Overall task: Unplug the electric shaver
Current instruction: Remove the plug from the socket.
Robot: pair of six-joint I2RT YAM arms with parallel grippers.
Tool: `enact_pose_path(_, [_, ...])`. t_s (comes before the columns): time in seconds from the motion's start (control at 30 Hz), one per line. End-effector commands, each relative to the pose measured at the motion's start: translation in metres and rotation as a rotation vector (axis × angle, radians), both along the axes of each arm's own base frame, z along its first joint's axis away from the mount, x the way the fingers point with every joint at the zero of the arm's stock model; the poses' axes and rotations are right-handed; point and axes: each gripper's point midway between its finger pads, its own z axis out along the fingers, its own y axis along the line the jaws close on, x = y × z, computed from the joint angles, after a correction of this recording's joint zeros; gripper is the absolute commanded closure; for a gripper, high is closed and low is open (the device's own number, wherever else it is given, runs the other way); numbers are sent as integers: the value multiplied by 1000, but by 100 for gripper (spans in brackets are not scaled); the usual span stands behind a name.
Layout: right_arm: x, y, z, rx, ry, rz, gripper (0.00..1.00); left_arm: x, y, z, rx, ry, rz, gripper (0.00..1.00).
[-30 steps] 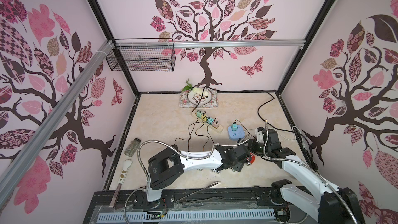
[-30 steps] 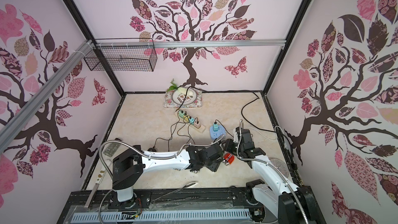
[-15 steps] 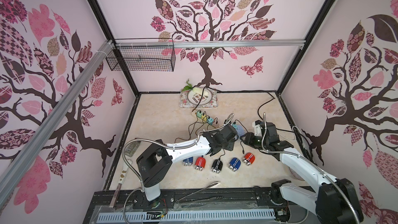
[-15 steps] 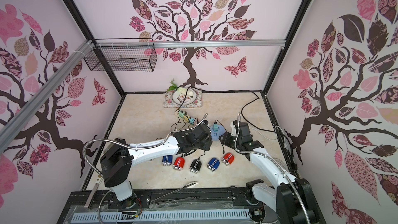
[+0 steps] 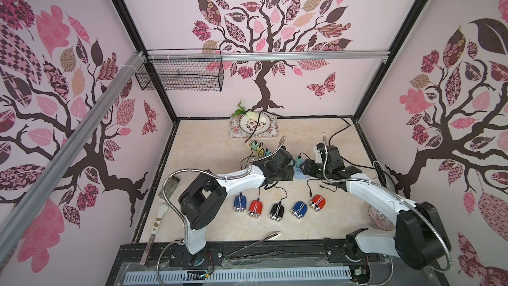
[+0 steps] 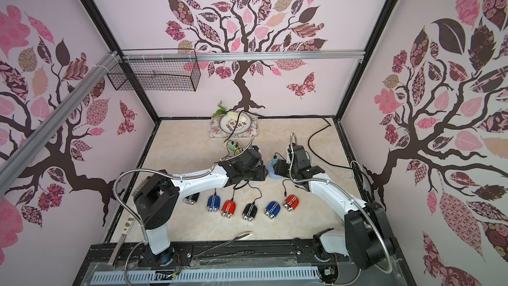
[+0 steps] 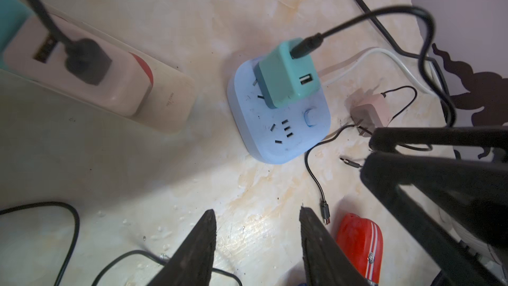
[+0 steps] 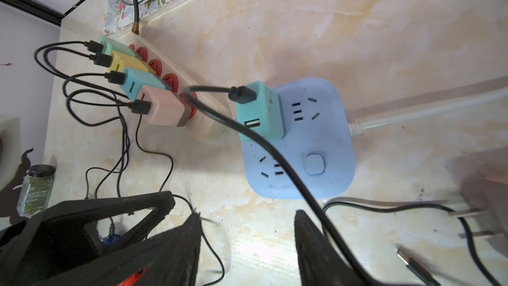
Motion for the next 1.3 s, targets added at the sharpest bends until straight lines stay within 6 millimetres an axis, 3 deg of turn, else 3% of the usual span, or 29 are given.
enact_pose_path(0.0, [17,-5,4,-72,-20,-22,43,0,-11,-11,-77,45,-14,48])
enact_pose_path(0.43, [44,-3,-1,-140,-10,-40,45,18,-19,-30,-151,96,27,47])
enact_pose_path(0.93, [57,11,-13,-213,12,-7,52,26,-26,-47,-190,132,56,47])
enact_pose_path(1.27, [66,6,-20,-282,17,-19,53,31,-31,-51,-246,156,75,47])
